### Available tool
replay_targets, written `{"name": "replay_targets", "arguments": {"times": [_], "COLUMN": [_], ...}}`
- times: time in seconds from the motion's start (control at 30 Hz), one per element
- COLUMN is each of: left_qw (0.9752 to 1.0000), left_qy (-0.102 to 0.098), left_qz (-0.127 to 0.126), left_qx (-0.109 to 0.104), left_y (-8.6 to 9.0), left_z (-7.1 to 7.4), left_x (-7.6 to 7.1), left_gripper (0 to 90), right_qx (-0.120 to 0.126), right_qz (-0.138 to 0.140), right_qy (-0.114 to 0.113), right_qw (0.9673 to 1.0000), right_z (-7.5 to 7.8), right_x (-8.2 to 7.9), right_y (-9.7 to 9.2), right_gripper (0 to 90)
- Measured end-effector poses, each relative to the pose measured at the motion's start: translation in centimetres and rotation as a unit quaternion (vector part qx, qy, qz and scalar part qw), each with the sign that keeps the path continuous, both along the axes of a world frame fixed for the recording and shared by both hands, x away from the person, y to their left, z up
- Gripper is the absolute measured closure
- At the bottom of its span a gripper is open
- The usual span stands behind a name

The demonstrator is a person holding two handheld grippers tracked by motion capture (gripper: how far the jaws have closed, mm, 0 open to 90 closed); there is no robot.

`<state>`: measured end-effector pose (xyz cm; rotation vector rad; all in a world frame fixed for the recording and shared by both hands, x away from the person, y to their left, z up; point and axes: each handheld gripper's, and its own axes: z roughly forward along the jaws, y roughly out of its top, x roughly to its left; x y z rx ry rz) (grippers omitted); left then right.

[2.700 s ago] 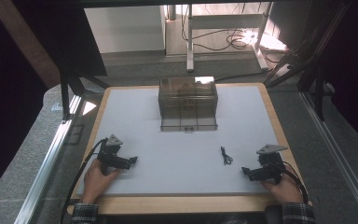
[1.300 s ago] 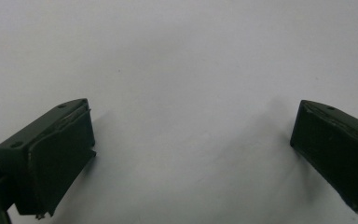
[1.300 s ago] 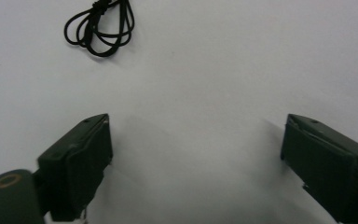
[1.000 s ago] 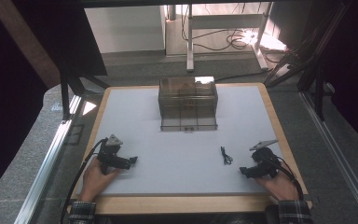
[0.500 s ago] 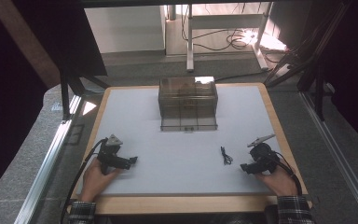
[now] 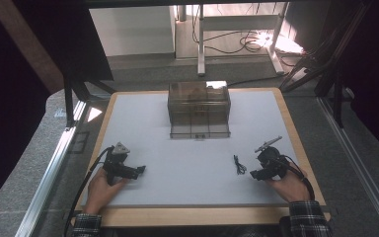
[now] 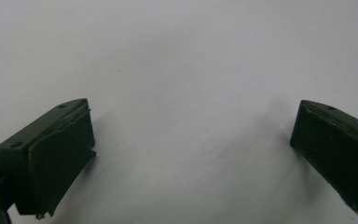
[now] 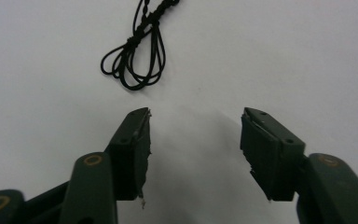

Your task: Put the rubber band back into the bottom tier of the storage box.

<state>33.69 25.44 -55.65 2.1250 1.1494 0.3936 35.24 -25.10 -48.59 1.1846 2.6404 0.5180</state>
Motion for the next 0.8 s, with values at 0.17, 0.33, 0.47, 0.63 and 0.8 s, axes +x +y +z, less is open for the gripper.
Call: {"name": "replay_targets", "arguments": {"times": [0.17, 0.33, 0.47, 0.63, 0.8], "left_qw": [1.0000, 1.0000, 1.0000, 1.0000, 1.0000], "left_qy": [-0.001, -0.001, -0.001, -0.001, -0.001], "left_qz": [0.000, 0.000, 0.000, 0.000, 0.000], "left_qx": [0.000, 0.000, -0.001, -0.001, -0.001], "left_y": [0.0, 0.0, 0.0, 0.0, 0.0], "left_z": [0.0, 0.0, 0.0, 0.0, 0.0], "left_x": [0.0, 0.0, 0.0, 0.0, 0.0], "left_gripper": [0.0, 0.0, 0.0, 0.0, 0.0], "right_qx": [0.001, -0.011, -0.019, -0.027, -0.036], "right_qz": [0.013, 0.024, 0.037, 0.051, 0.061], "right_qy": [0.017, 0.031, 0.038, 0.047, 0.053], "right_qw": [0.9998, 0.9992, 0.9984, 0.9973, 0.9961], "right_z": [0.3, 0.3, 0.3, 0.4, 0.4], "right_x": [0.4, 0.7, 1.0, 1.4, 1.9], "right_y": [0.3, 1.1, 2.1, 3.2, 4.5], "right_gripper": [49.8, 54.4, 56.7, 57.1, 56.7]}}
